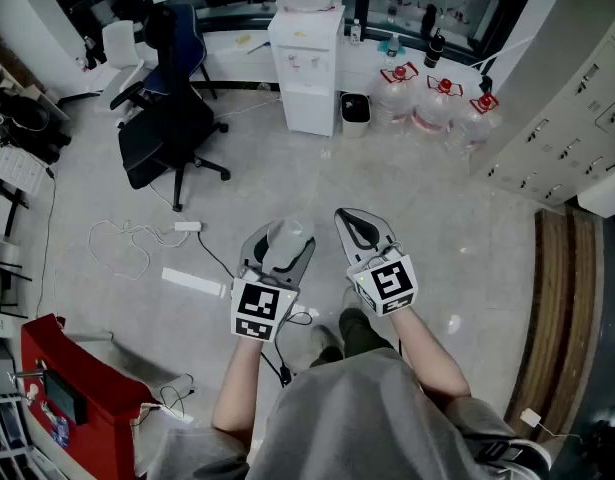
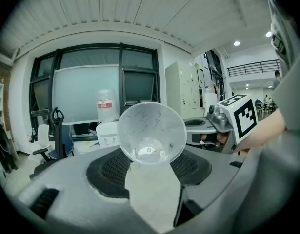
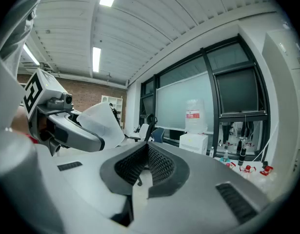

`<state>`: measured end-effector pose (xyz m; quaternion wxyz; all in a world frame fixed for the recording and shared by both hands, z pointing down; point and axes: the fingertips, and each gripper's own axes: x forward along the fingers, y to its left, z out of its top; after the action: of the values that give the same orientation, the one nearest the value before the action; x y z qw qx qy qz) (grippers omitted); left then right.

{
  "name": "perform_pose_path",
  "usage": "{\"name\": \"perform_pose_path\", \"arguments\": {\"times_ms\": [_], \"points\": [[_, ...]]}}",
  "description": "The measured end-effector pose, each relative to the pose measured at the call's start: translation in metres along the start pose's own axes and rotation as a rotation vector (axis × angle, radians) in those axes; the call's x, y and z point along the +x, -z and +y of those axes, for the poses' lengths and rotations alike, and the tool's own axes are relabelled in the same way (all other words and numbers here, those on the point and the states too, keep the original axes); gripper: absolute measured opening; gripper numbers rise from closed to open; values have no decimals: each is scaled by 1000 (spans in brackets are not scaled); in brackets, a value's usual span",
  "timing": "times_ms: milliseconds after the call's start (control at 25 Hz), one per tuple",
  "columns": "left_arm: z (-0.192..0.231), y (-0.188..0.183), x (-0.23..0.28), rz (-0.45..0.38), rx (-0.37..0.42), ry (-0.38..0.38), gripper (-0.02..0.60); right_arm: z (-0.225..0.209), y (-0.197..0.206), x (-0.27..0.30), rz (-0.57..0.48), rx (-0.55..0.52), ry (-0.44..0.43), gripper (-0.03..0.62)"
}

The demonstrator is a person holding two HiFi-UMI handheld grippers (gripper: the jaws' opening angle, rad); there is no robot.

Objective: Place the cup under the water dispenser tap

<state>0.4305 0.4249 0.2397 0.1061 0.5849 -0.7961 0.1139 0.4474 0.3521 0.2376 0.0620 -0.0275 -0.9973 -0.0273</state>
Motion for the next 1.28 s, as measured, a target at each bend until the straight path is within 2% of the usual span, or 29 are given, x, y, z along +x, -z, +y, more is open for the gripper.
{"name": "perform_pose_path", "arguments": {"times_ms": [280,520,880,1280], "points": [[-2,10,-27,-10,-21,-71,253,21,-1,-10,-9,-10,-23,9],[0,3,-20,-11,-38,-123,253,12,-6,-9,-29,-11,-59,9],[3,-14,25,-18,-46,-175,255,-35,-3,-3,-63,-6,-80,9],[10,-30,81,11,-24,-170,256,-78,4,19,-70,51,-95,9]]}}
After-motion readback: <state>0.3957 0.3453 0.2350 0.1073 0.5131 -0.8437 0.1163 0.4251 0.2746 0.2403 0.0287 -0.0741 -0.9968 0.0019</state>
